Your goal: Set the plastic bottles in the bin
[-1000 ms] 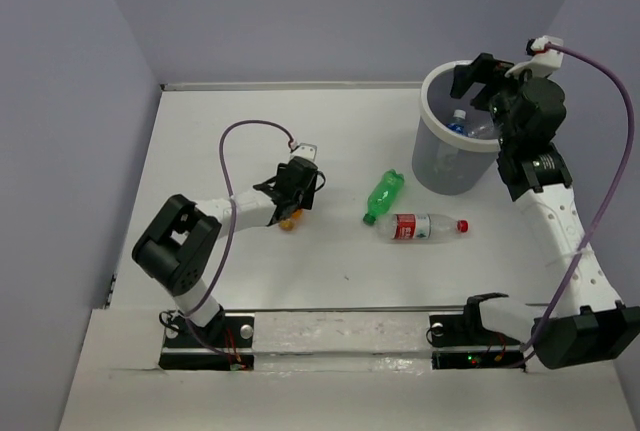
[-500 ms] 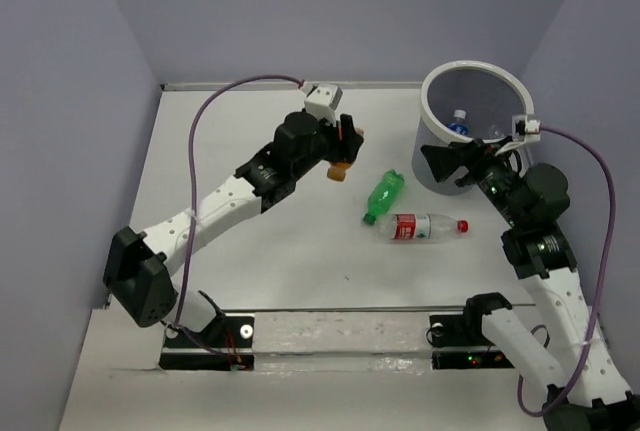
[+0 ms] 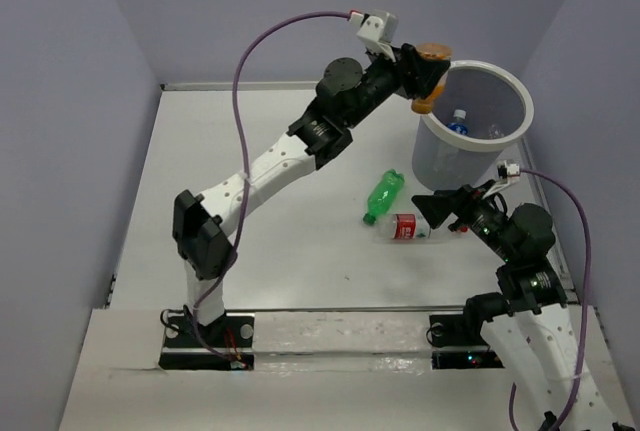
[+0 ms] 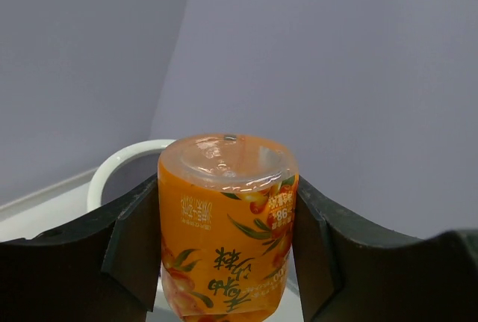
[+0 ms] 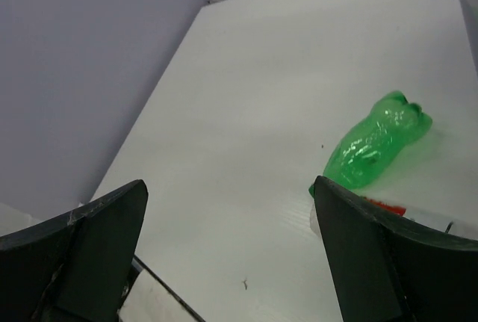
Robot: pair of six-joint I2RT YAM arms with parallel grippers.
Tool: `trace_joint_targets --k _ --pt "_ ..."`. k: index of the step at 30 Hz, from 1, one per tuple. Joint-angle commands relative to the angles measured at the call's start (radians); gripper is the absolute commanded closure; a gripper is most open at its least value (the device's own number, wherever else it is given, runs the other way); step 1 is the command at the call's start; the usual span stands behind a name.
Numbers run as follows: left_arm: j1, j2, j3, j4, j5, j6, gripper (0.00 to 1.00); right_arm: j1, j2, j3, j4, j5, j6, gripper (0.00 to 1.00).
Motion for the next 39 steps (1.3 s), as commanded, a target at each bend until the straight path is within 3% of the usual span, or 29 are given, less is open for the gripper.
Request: trace_joint_targets --k 1,5,8,13,15,16,17,18,23,27,29,31,34,35,39 --pt "-0.033 0.158 0.219 0.058 0.030 0.007 0.58 0.005 -0.026 -0.078 -0.016 -0.082 0.050 0.03" --pt "-0.035 0.396 0.532 0.044 0.019 0.011 0.53 0.005 -0.061 -0.116 -0.033 -0.103 0.048 0.03" --pt "-0.035 0.479 0.642 0.102 -0.016 0.013 0.49 0.005 -0.063 -0.131 -0.050 -0.128 0.047 0.03" --pt "-0.035 0.588 0.677 0.246 -0.039 -0.004 0.49 0.005 -0.089 -0.141 -0.076 -0.139 0.028 0.03" --pt "-0.035 0.631 0.697 0.248 -0.041 -0.007 0.43 0.005 -0.089 -0.134 -0.084 -0.140 0.017 0.03" --pt "-0.035 0.637 0.699 0.248 -0.042 -0.006 0.35 0.005 -0.089 -0.133 -0.087 -0.139 0.013 0.02" --pt "-0.035 0.639 0.694 0.248 -0.044 0.000 0.13 0.005 -0.084 -0.124 -0.092 -0.136 0.001 0.02" --pt "-0.035 0.637 0.690 0.246 -0.044 0.004 0.01 0.005 -0.083 -0.121 -0.098 -0.135 -0.004 0.02" --pt "-0.035 0.574 0.638 0.237 -0.059 0.065 0.01 0.005 -0.069 -0.119 -0.101 -0.125 -0.018 0.02" --pt "-0.035 0.435 0.584 0.202 -0.059 0.175 0.01 0.005 -0.052 -0.111 -0.102 -0.096 -0.047 0.02" --pt "-0.035 0.360 0.527 0.174 -0.094 0.218 0.01 0.005 -0.046 -0.104 -0.102 -0.091 -0.055 0.02" --pt "-0.035 0.214 0.365 0.161 -0.122 0.284 0.01 0.005 -0.035 -0.085 -0.105 -0.085 -0.065 0.01" --pt "-0.033 0.001 0.060 0.142 -0.200 0.326 0.01 0.005 -0.021 -0.055 -0.105 -0.071 -0.076 0.01" --pt "-0.032 -0.051 -0.106 0.130 -0.220 0.321 0.01 0.005 -0.021 -0.047 -0.104 -0.062 -0.082 0.01" --pt "-0.022 -0.288 -0.502 0.099 -0.312 0.210 0.01 0.005 -0.017 -0.027 -0.098 -0.002 -0.096 0.01"
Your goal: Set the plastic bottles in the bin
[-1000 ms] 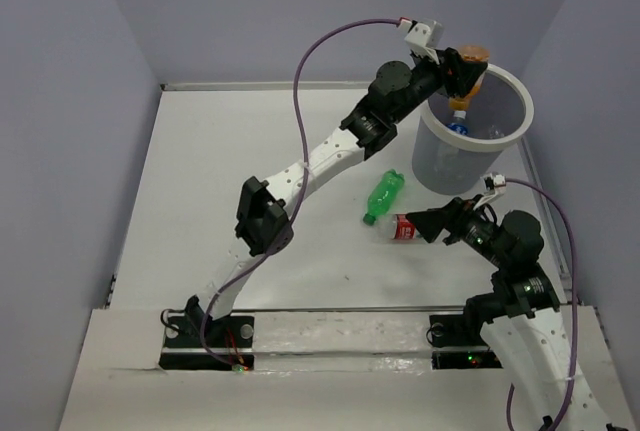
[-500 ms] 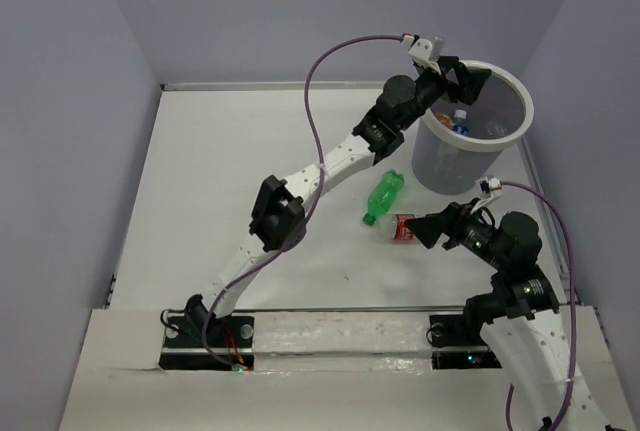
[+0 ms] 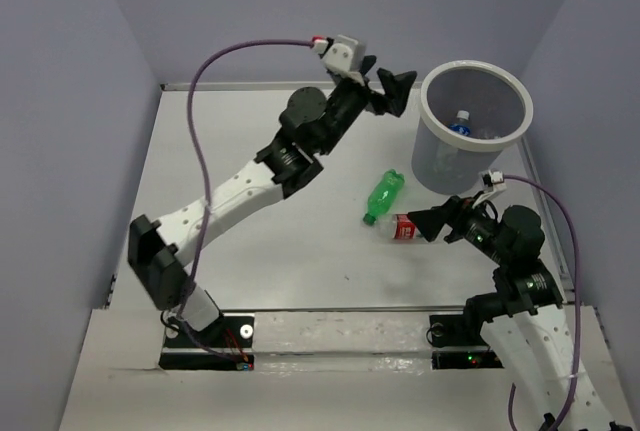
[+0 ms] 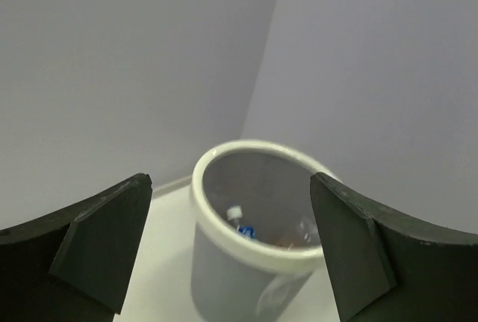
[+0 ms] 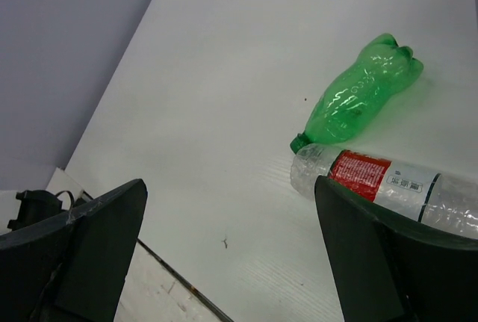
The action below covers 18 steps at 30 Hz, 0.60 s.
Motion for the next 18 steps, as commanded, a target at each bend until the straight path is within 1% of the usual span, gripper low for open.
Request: trace_joint_targets --k 1,2,5,6,8,10,13,15,18 --pt "0.011 -0.175 -0.357 -0.029 -0.130 -0.108 0.01 0.005 0.003 0.065 0.026 0.061 -0.035 0.01" --pt "0.011 -0.220 -0.472 -0.038 -0.133 -0.142 0.01 0.005 0.003 0.063 0.026 0.076 -0.028 0.01" --pt "0.011 -0.237 -0.610 -0.055 -0.099 -0.211 0.01 0.005 -0.009 0.050 0.029 0.109 -0.011 0.01" --pt "0.008 -0.214 -0.623 -0.061 -0.066 -0.213 0.01 0.005 -0.009 0.045 0.031 0.135 -0.006 0.01" --pt "0.002 -0.177 -0.623 -0.088 -0.032 -0.204 0.01 0.005 -0.003 0.042 0.029 0.150 0.000 0.01" --pt "-0.013 -0.108 -0.609 -0.105 -0.019 -0.182 0.01 0.005 0.010 0.039 0.028 0.156 0.009 0.01" --pt "-0.020 -0.022 -0.574 -0.110 -0.039 -0.156 0.01 0.005 0.010 0.028 0.028 0.155 0.014 0.01" --pt "-0.020 0.045 -0.525 -0.124 -0.074 -0.135 0.01 0.005 0.005 0.019 0.031 0.147 0.014 0.01" --pt "-0.018 0.126 -0.456 -0.124 -0.075 -0.109 0.01 0.005 0.010 0.013 0.035 0.121 0.014 0.01"
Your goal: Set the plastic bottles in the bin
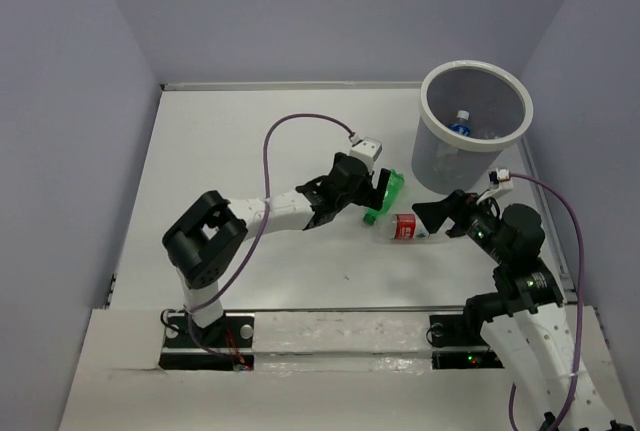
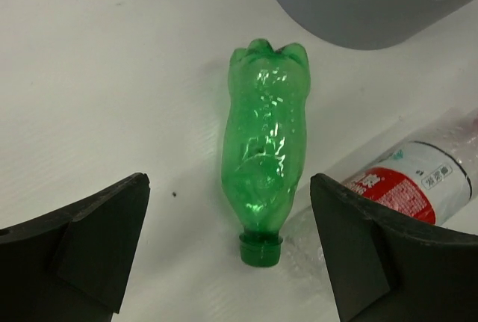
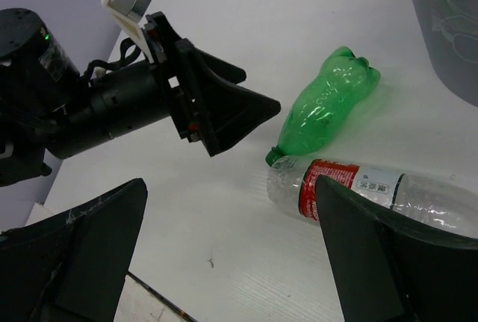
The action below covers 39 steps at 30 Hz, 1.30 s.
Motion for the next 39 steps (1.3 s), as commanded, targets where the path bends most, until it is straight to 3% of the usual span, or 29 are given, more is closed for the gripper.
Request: trace_joint_targets --k 1,8,14,19,20,22,25,31,39 --pt "0.001 0.056 0.140 0.048 -0.020 0.055 0.01 0.005 0.003 -0.012 0.032 -0.015 0.004 0.01" --pt "0.005 0.235 0.280 0.002 0.019 0.078 0.01 0.005 0.006 -0.024 0.042 -0.001 -0.002 0.01" --pt "0.005 0.292 0.295 -0.012 0.014 0.097 0.06 0.005 0.043 -0.009 -0.004 0.088 -0.019 0.00" --pt "0.005 0.326 0.295 -0.010 0.033 0.098 0.22 0.005 0.066 -0.005 -0.037 0.219 -0.014 0.00" --pt "0.005 0.334 0.294 -0.010 0.033 0.100 0.31 0.005 0.069 -0.007 -0.038 0.236 -0.008 0.00" --pt "0.005 0.337 0.291 -0.009 0.028 0.101 0.37 0.005 0.077 -0.012 -0.044 0.279 -0.001 0.00" --pt "0.007 0.329 0.291 -0.031 0.008 0.095 0.55 0.005 0.098 -0.036 -0.052 0.341 0.042 0.02" --pt "0.008 0.172 0.159 0.040 -0.026 0.055 0.63 0.005 0.159 -0.082 -0.067 0.529 0.128 0.08" --pt "0.008 -0.144 0.075 0.111 -0.069 0.060 0.66 0.005 0.347 -0.078 -0.060 0.674 0.268 0.03"
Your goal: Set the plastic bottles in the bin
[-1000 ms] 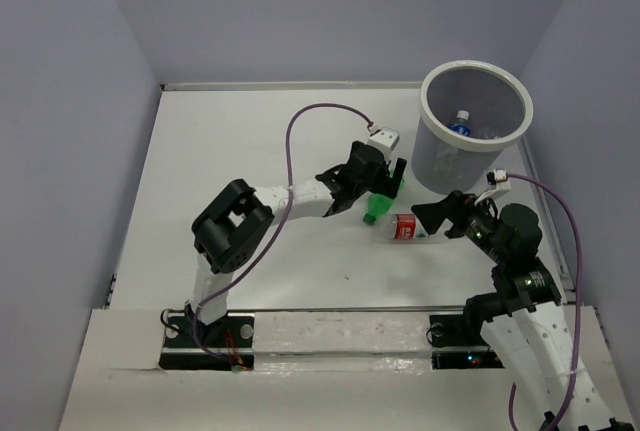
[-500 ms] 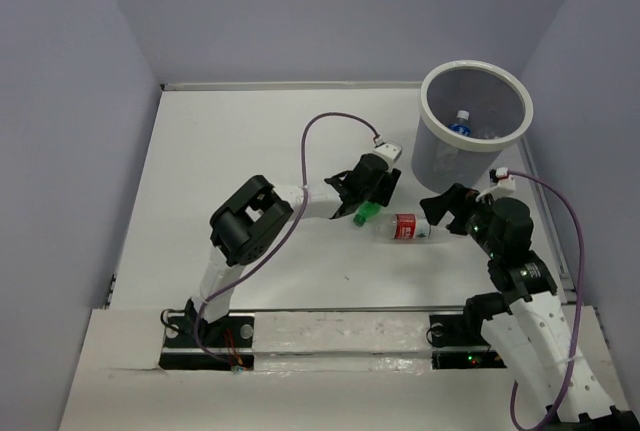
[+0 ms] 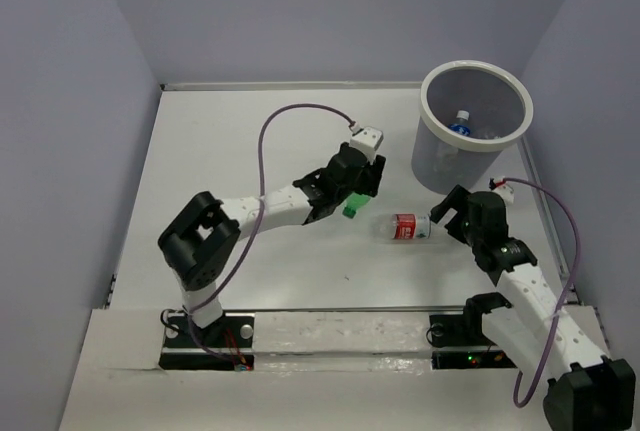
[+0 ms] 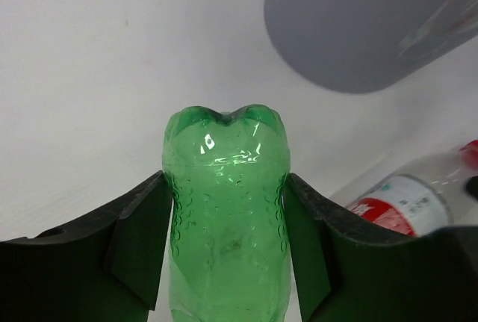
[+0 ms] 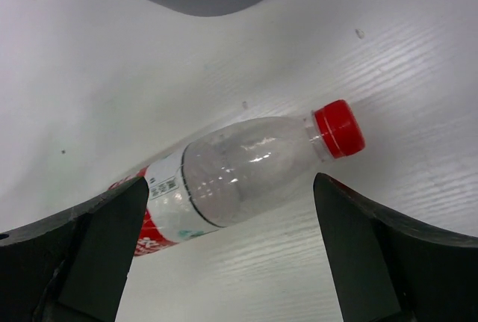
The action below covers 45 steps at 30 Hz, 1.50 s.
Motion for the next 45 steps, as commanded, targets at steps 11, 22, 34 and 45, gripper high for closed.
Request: trace_joint_targets --k 11,22,34,45 --pt "0.002 -0.401 -0.015 0.269 0.041 -0.015 0.66 0.005 0.278 0.020 0.106 0.126 0.214 0.00" --pt "0.002 -0.290 0.250 0.315 0.150 -0.033 0.67 0.005 0.374 -0.041 0.275 0.065 0.182 0.00" --pt "0.000 0.110 0.713 0.403 0.172 -0.081 0.67 0.005 0.341 -0.126 0.423 -0.053 0.189 0.60" --pt "-0.017 0.521 1.259 0.461 0.127 -0.081 0.62 0.025 0.187 -0.124 0.405 -0.178 0.131 0.61"
